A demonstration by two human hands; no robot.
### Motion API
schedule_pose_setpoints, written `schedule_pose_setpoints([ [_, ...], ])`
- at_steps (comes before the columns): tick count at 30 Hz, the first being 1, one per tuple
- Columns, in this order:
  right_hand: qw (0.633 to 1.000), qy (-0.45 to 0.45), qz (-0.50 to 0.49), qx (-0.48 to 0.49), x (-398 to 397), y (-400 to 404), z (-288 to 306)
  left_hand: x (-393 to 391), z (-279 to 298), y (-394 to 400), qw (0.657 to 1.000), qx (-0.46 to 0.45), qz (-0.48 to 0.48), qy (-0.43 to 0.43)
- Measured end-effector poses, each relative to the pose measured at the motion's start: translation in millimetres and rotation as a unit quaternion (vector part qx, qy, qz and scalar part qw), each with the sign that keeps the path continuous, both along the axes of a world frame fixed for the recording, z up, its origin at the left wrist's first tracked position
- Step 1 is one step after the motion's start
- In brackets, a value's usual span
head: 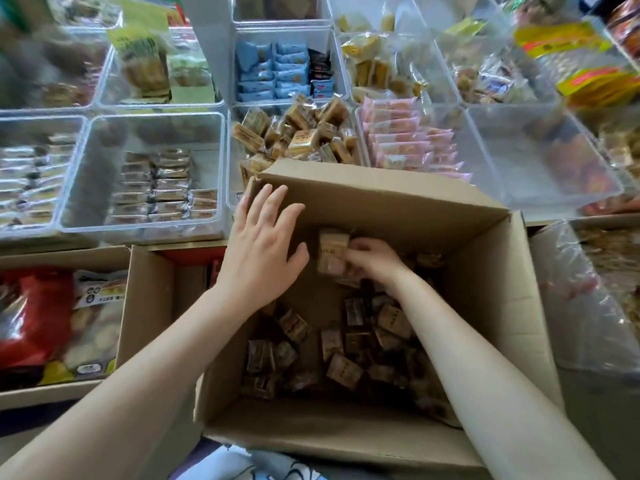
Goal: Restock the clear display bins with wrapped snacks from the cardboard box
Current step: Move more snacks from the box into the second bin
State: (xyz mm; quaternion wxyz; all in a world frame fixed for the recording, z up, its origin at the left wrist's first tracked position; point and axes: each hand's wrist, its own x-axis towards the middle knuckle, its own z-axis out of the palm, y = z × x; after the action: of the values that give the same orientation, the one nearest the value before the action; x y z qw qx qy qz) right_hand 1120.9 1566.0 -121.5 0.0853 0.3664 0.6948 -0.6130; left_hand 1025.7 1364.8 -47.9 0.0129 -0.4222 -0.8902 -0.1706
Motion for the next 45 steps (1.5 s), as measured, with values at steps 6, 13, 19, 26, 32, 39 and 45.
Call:
schedule_pose_setpoints([
  [6,0.950,0.211,0.049,-0.224,-7.1,-39.4,92.1,-5.6,27.9,-22.5,0.940,0.205,0.022,-0.272],
  [13,0.973,0.220,0.061,-0.029,-68.7,-130.3,144.4,-74.6,57.0,-111.0,0.782,0.372,0.057,-0.498],
  [19,0.988,0.129,0.086,0.028,-173.7,-259.3,147.5,-151.9,38.0,-214.6,0.772,0.370,0.086,-0.510],
  [26,0.991,0.073,0.079,0.085,-266.6,-358.1,113.0,-221.0,5.9,-285.6,0.885,0.234,0.090,-0.392],
  [32,0.993,0.013,0.065,0.099,-292.6,-311.5,94.6,-275.8,-27.2,-271.9,0.896,0.156,0.051,-0.412],
  [39,0.987,-0.024,-0.072,0.144,-337.6,-219.1,50.9,-314.4,-90.9,-251.9,0.981,-0.013,0.100,-0.163],
  [45,0.824,-0.073,0.194,0.528,-379.2,-186.1,0.1,-310.7,-133.2,-250.0,0.982,-0.123,0.122,-0.080],
])
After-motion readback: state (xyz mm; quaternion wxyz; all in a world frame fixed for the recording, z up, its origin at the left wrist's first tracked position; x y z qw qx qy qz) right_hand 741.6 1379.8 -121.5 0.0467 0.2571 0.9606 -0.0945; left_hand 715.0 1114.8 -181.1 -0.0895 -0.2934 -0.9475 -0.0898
